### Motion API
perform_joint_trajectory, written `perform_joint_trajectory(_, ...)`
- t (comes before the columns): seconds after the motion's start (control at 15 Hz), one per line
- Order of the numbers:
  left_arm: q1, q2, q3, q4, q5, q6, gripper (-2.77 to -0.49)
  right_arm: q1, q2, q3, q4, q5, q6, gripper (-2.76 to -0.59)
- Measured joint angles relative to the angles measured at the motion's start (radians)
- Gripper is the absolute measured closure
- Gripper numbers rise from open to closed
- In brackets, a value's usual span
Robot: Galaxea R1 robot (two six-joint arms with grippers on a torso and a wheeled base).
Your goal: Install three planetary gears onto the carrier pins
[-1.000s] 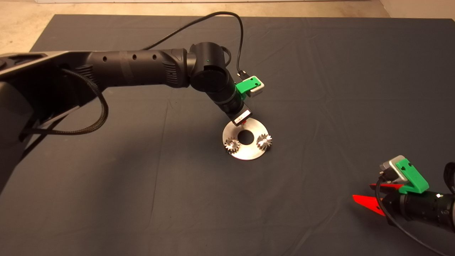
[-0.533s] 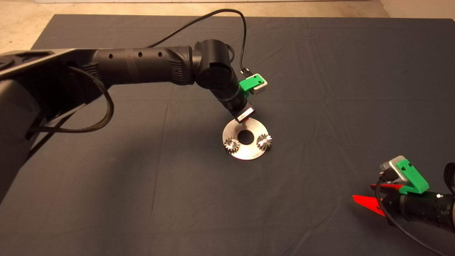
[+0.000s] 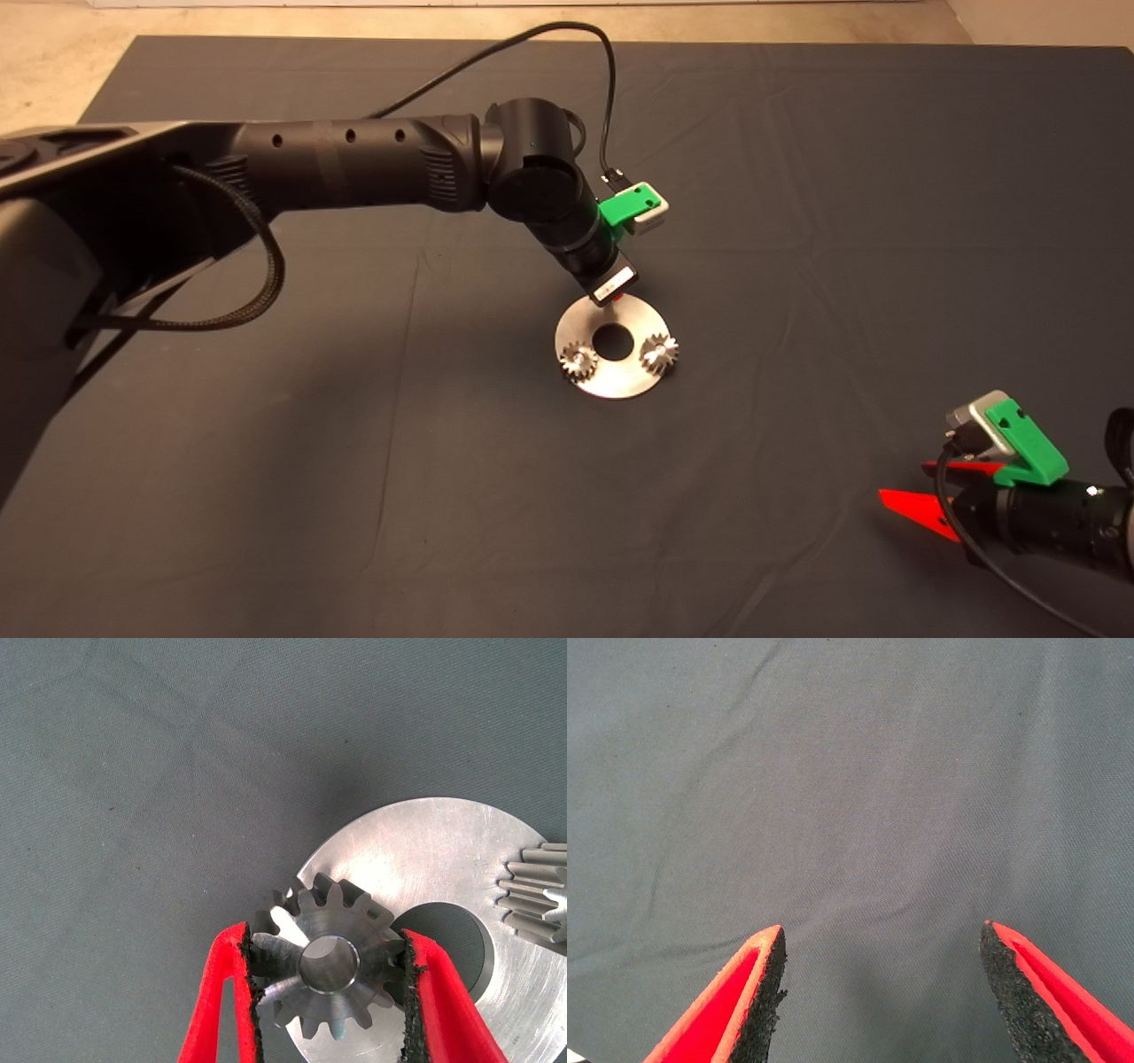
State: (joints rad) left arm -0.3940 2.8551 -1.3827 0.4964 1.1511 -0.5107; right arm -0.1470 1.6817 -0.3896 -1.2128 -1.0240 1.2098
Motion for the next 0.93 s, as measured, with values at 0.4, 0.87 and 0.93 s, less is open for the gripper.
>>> perform_joint_trajectory(0.4, 0.000, 0.020, -0.010, 0.000, 0.000, 0.005, -0.62, 0.000, 0.000, 0.000, 0.000, 0.000, 0.000, -1.62)
perform_joint_trajectory(0.87, 0.000, 0.023, -0.012, 0.000, 0.001, 0.016, -0.62, 0.000, 0.000, 0.000, 0.000, 0.000, 0.000, -1.62)
perform_joint_trajectory(0.93, 0.000, 0.023, -0.012, 0.000, 0.001, 0.016, -0.62, 0.000, 0.000, 0.000, 0.000, 0.000, 0.000, -1.62)
